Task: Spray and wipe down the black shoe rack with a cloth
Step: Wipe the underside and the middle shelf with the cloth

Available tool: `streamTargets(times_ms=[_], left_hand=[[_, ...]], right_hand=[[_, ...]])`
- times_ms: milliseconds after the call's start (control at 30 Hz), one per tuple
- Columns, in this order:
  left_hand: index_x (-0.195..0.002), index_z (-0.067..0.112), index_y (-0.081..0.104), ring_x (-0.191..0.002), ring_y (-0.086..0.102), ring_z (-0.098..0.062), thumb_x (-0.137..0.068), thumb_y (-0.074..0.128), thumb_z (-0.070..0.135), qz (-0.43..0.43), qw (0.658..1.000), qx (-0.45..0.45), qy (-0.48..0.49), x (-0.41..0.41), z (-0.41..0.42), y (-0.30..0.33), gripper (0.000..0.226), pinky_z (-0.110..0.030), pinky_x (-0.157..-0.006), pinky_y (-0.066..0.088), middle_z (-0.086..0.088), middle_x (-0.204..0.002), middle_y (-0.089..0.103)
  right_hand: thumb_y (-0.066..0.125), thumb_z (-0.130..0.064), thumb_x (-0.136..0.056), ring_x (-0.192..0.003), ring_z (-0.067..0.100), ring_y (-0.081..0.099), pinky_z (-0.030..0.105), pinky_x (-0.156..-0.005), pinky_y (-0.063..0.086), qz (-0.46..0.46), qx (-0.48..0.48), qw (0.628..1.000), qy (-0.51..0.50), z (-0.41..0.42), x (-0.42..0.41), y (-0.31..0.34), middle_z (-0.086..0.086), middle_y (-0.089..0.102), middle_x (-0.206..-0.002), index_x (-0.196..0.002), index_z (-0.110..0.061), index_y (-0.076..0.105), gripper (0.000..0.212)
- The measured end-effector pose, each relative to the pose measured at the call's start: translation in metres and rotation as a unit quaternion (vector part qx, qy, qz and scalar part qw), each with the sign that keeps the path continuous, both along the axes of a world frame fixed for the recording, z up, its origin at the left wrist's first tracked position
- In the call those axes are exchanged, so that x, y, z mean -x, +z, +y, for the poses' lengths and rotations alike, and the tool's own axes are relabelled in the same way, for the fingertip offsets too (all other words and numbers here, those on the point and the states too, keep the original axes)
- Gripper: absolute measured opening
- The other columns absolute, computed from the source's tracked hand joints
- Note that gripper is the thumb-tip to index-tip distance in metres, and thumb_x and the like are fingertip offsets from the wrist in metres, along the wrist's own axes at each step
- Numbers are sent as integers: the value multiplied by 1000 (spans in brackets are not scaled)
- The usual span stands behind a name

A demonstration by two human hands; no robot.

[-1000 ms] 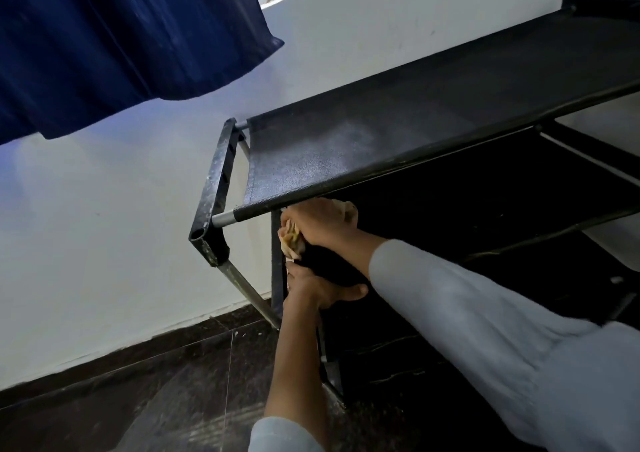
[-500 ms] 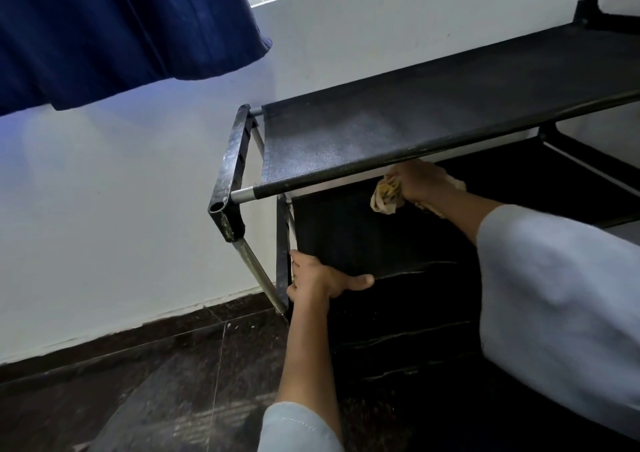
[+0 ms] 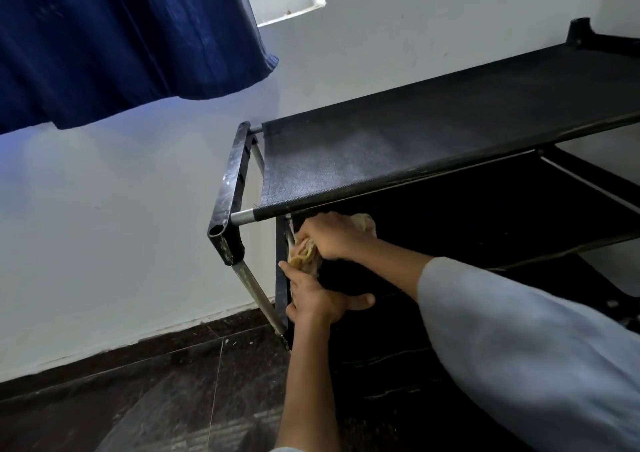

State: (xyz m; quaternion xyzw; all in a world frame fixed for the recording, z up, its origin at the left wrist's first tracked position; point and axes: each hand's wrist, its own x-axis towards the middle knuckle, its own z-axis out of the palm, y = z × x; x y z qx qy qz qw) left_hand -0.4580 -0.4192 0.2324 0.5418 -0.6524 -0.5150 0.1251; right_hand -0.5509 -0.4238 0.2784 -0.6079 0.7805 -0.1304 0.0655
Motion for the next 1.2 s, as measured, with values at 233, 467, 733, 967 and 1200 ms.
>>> streamTargets(times_ms=[233,467,733,967,1200], left_hand=[[-143,21,-30,-143,7,-34,-53,92,27,-41,998,47,-6,-11,12,8,151,-47,-116,7,-12,-155,21],[-145,18,-25,-143,16,-33,-50,93,28,-32,997,72,1,-14,12,10,152,-49,-117,12,-9,-155,22],[-144,16,-28,-143,20,-27,-43,94,31,-18,999,51,6,-15,11,5,159,-43,-117,17,-8,-156,19],[-147,25,-16,-141,23,-25,-27,95,49,1,998,-59,34,-6,16,16,166,-28,-114,17,-4,-153,27],[-146,13,-20,-142,19,-31,-29,96,30,-116,991,71,-6,0,36,43,166,-50,-115,20,-13,-155,15]], right_hand=[[63,-23,-88,-82,15,59,29,-71,42,-52,-79,993,70,90,27,11,-6,61,-87,-106,-30,68,20],[60,-28,-89,-102,24,58,30,-79,44,-17,-69,997,-39,118,92,2,2,49,-123,-121,-27,58,32],[57,-17,-89,-100,25,61,28,-74,36,-24,2,999,37,49,35,4,6,66,-108,-113,-20,63,25],[62,-15,-84,-97,21,60,28,-67,36,-31,-66,988,138,116,54,12,-1,66,-106,-109,-27,62,27],[60,-32,-87,-113,21,56,39,-90,40,25,-135,990,-27,202,153,19,-6,59,-120,-120,-36,48,35]])
